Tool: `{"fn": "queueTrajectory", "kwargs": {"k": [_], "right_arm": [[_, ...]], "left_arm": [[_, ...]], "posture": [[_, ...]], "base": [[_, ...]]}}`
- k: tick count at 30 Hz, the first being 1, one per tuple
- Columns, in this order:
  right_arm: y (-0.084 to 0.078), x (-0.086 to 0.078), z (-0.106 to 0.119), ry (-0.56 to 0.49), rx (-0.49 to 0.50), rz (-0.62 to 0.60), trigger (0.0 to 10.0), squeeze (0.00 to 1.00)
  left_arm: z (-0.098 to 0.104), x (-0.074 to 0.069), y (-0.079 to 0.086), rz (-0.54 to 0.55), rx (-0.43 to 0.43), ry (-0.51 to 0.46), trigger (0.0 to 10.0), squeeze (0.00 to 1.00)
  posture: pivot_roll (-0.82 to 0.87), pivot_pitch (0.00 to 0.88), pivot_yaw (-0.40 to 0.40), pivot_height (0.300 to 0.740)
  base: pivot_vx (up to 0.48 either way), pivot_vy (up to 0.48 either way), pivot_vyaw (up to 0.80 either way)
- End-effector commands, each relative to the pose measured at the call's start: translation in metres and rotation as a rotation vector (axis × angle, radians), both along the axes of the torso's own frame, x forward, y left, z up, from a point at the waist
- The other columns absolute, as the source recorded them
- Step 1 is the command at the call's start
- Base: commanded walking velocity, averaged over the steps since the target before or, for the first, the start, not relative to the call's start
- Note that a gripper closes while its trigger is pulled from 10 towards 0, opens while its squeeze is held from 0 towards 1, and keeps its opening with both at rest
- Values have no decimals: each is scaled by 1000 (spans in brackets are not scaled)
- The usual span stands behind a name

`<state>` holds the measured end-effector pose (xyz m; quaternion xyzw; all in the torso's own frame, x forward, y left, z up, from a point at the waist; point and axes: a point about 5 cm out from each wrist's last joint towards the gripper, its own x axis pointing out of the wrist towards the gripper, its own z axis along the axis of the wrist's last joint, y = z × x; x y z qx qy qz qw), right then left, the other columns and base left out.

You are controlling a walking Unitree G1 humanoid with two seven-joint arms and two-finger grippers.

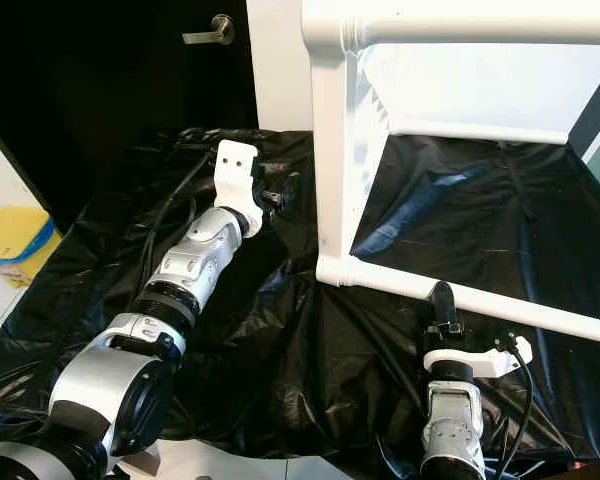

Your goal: Building children table

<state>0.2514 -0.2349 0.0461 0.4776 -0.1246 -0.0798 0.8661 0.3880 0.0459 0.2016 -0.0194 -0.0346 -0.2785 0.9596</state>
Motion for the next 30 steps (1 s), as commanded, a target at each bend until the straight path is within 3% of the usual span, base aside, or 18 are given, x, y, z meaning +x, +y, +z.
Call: {"fn": "queueTrajectory", "kwargs": {"k": [1, 10, 11, 13, 25, 26, 27, 28, 29, 30], "right_arm": [[40, -145, 58, 62, -176, -4, 10000, 0], [40, -145, 58, 62, -176, -4, 10000, 0], [41, -145, 58, 58, -172, -6, 10000, 0], [43, -133, 35, 99, -170, 2, 10000, 0], [40, -135, 32, 110, -183, -8, 10000, 0], [35, -135, 29, 148, -216, -56, 10000, 0], [31, -135, 27, 174, -226, -92, 10000, 0], [31, -135, 27, 174, -226, -92, 10000, 0], [16, -135, 21, 267, -263, -215, 10000, 0], [12, -135, 20, 287, -268, -243, 10000, 0]], "left_arm": [[1, -1, -2, -54, 8, -3, 10000, 0], [1, -1, -2, -54, 8, -3, 10000, 0], [1, -1, -2, -54, 9, -3, 10000, 0], [-2, -3, 2, -47, 9, 24, 10000, 0], [-2, -5, 3, -50, 10, 35, 10000, 0], [-2, -5, 3, -49, 11, 36, 10000, 0], [-2, -5, 3, -48, 10, 36, 10000, 0], [-2, -5, 3, -48, 10, 36, 10000, 0], [-2, -5, 3, -48, 10, 37, 10000, 0], [-2, -5, 3, -47, 10, 38, 10000, 0]], "posture": [[-252, 173, 238, 740], [-252, 173, 238, 740], [-252, 0, 0, 740], [-241, 0, 0, 740], [-238, 0, 0, 740], [-238, 0, 0, 740], [-237, 158, 228, 740], [-237, 158, 228, 740], [-236, 160, 227, 740], [-236, 160, 227, 740]], "base": [[0, 0, 0], [0, 0, 0], [0, 0, 0], [0, 0, 0], [0, 0, 0], [0, 0, 0], [0, 0, 0], [0, 0, 0], [0, 0, 0], [0, 0, 0]]}}
